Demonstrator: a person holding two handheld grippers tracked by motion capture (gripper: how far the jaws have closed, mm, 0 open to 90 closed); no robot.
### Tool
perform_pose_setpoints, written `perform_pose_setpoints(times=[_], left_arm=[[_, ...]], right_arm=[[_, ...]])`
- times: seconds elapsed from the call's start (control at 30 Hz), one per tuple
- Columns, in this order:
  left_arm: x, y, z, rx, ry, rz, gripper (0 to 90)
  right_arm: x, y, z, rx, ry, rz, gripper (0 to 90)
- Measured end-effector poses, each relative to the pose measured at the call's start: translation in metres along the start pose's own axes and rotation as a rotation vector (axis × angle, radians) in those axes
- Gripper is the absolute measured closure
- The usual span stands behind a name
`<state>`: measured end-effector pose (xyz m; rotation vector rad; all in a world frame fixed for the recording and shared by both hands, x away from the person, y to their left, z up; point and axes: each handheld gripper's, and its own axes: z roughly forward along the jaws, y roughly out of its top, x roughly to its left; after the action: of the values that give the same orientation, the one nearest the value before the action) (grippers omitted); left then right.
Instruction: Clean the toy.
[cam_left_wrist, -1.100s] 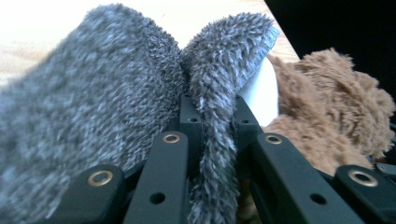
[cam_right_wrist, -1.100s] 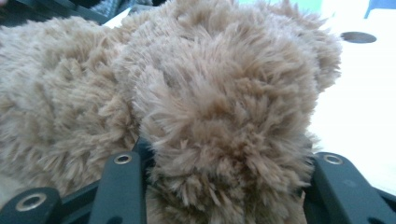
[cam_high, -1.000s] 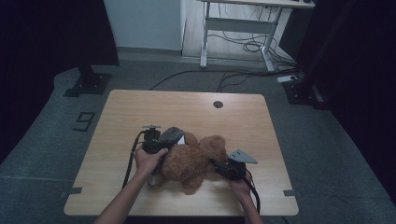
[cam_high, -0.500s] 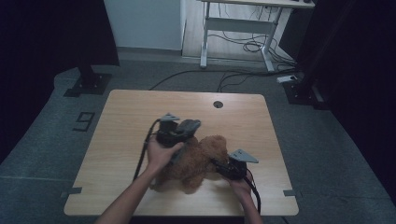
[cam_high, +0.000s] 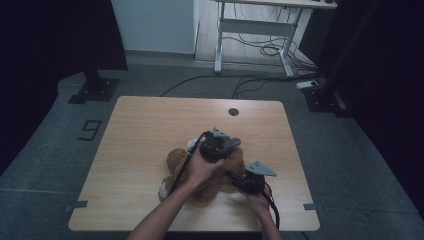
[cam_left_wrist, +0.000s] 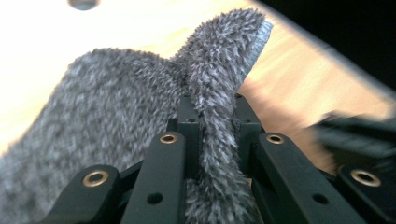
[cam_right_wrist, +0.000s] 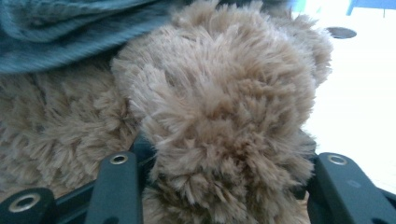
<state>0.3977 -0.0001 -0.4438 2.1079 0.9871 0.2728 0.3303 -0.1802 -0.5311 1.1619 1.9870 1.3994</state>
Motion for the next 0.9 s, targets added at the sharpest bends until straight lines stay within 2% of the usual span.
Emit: perform_pose_setpoints(times=[0.03, 0.07, 0.1, 0.13, 0.2, 0.27, 0.4, 0.5, 0.63, 0.67, 0.8, 0.87, 0.9], left_arm=[[0.006, -0.004, -0.002, 0.01, 0.024, -0.007, 78.2], [0.015, -0.008, -0.002, 0.02, 0.028, -0.031, 78.2], [0.022, -0.012, -0.003, 0.028, 0.011, -0.062, 78.4], [0.033, -0.018, -0.005, 0.027, -0.029, -0.128, 78.5], [0.043, -0.025, -0.01, 0.018, -0.061, -0.168, 78.7], [0.045, -0.027, -0.017, 0.007, -0.043, -0.148, 78.7], [0.055, -0.03, -0.031, 0.003, -0.017, -0.158, 78.5], [0.066, -0.033, -0.042, 0.016, 0.034, -0.155, 78.4], [0.086, -0.051, -0.057, 0.075, 0.131, -0.135, 78.3], [0.093, -0.058, -0.059, 0.092, 0.139, -0.141, 78.3], [0.119, -0.085, -0.065, 0.106, 0.144, -0.217, 78.1], [0.13, -0.096, -0.069, 0.103, 0.125, -0.263, 78.0], [0.131, -0.098, -0.07, 0.103, 0.121, -0.272, 77.8]], right_arm=[[0.0, 0.0, 0.0, 0.0, -0.001, 0.001, 47.0], [0.0, 0.0, 0.0, 0.0, -0.002, 0.002, 47.0], [0.0, 0.0, 0.0, 0.0, -0.003, 0.003, 47.0], [0.001, 0.0, 0.0, -0.001, -0.003, 0.001, 46.9], [0.003, 0.0, 0.0, -0.002, -0.008, -0.01, 46.9], [0.006, 0.001, 0.001, 0.003, -0.022, -0.024, 46.9], [0.004, 0.0, 0.001, 0.004, -0.02, -0.019, 46.9], [0.004, 0.0, 0.001, 0.006, -0.023, -0.011, 46.8], [0.003, 0.0, 0.001, 0.003, -0.022, -0.007, 46.6], [0.002, 0.0, 0.001, 0.003, -0.023, -0.002, 46.4], [0.002, 0.0, 0.001, 0.002, -0.025, 0.003, 46.3], [0.002, 0.0, 0.001, 0.002, -0.027, 0.004, 46.3], [0.002, 0.0, 0.001, 0.001, -0.028, 0.005, 46.3]])
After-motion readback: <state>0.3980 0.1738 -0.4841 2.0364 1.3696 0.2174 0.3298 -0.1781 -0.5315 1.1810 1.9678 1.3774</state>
